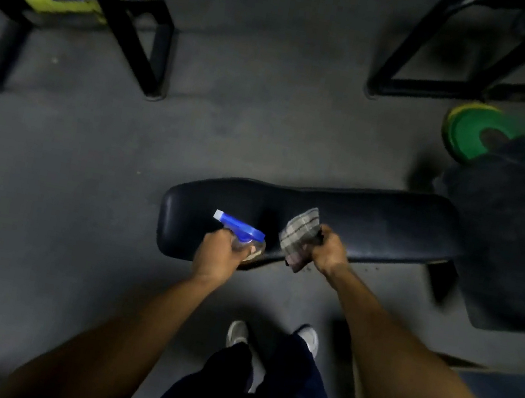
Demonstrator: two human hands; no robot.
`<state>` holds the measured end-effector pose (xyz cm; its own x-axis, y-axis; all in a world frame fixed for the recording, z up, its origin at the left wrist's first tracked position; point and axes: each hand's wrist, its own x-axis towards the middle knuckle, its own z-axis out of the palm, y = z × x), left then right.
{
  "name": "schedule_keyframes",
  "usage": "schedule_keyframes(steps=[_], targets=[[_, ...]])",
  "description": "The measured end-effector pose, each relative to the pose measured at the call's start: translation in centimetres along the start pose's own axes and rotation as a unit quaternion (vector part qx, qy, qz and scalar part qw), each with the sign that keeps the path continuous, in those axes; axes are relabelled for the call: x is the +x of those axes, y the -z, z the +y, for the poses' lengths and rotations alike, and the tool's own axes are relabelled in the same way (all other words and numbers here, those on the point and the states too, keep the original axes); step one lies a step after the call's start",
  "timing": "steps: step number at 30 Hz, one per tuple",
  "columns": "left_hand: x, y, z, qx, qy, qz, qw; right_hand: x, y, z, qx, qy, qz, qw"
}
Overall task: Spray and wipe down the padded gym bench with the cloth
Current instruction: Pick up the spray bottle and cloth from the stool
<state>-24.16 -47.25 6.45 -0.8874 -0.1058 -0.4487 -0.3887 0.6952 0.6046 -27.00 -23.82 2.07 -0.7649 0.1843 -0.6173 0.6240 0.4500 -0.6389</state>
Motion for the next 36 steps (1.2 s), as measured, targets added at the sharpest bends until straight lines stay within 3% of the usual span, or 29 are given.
schedule_keyframes(steps=[7, 16, 21, 25, 32, 36], targets=[[1.7, 3.9, -3.6, -0.053, 0.079, 0.028, 0.995, 7.3, -7.2, -5.5, -0.102, 0.063, -0.088, 0.989], [4.2, 3.7, -8.0, -0.165, 0.153, 0.158, 0.961, 16.1, -18.5, -8.0, -0.118, 0.079, -0.263, 0.954], [5.0, 3.6, -8.1, -0.129, 0.153, 0.183, 0.963, 18.8, -21.5, -7.2, -0.086, 0.007, -0.230, 0.969], [4.6, 3.6, -8.3, -0.120, 0.145, 0.161, 0.969, 18.2, -19.4, -6.6, -0.136, 0.023, -0.157, 0.978], [4.7, 4.7, -6.7, -0.099, 0.114, 0.085, 0.985, 11.6, -15.6, -7.3, -0.007, 0.102, -0.263, 0.959], [5.1, 5.4, -4.4, -0.034, 0.033, 0.033, 0.998, 6.1, -12.4, -9.0, 0.065, 0.196, -0.248, 0.946]])
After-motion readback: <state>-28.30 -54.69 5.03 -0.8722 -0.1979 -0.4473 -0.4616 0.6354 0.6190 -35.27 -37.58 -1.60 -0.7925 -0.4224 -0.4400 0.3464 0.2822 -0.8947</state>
